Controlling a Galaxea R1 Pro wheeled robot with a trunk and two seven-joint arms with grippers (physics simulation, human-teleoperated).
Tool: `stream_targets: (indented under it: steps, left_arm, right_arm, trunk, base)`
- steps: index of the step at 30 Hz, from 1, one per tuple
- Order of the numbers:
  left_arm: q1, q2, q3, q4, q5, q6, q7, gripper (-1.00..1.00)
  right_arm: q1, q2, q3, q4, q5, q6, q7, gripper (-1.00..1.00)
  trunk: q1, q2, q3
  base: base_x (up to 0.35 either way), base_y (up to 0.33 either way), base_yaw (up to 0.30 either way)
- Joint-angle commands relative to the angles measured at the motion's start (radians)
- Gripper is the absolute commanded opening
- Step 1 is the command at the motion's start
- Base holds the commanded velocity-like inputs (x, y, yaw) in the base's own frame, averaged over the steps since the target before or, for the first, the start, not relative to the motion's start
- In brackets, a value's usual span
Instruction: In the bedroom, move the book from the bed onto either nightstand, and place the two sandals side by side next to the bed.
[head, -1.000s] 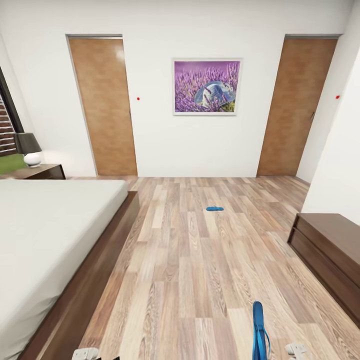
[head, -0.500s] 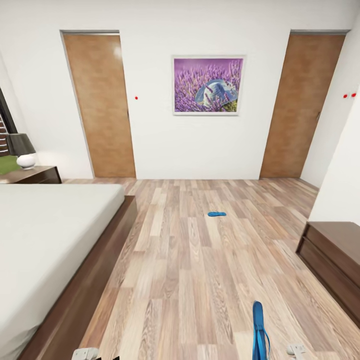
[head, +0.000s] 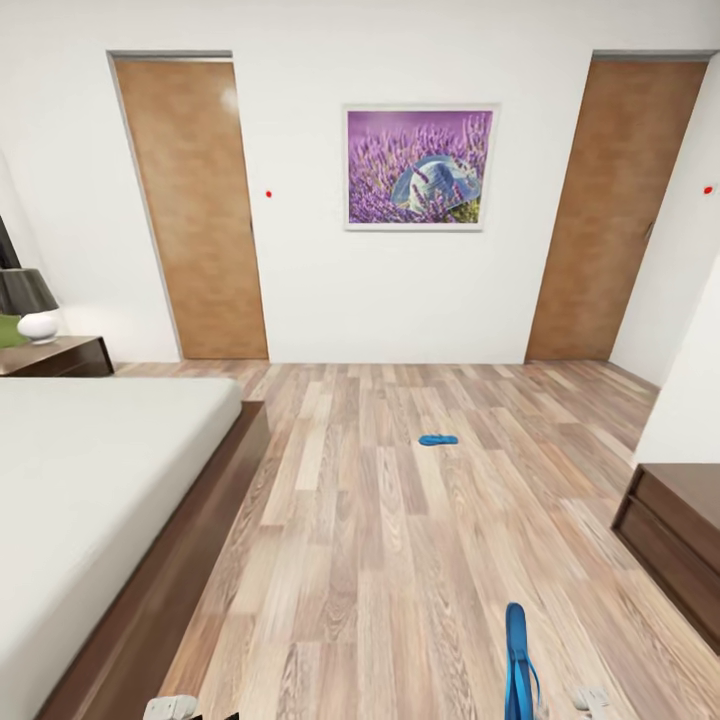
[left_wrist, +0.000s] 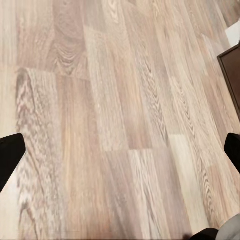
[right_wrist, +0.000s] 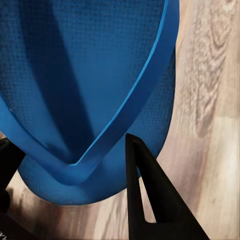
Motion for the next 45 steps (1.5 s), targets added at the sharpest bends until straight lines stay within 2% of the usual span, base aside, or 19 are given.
stream_targets:
  steps: [1, 45]
  left_arm:
    - [0.0, 0.0, 0.001, 0.0, 0.008, 0.01, -0.003, 1.0]
    - [0.0, 0.0, 0.001, 0.0, 0.008, 0.01, -0.003, 1.0]
  right_arm:
    - [-0.001, 0.001, -0.009, -0.001, 0.006, 0.005, 0.006, -1.0]
    - [-0.001, 0.001, -0.009, -0.001, 0.004, 0.005, 0.005, -1.0]
  trunk:
    - [0.0, 0.0, -0.001]
    - [0.0, 0.0, -0.001]
  base:
    - [0.331, 0.0, 0.0]
    - [0.331, 0.005, 0.0]
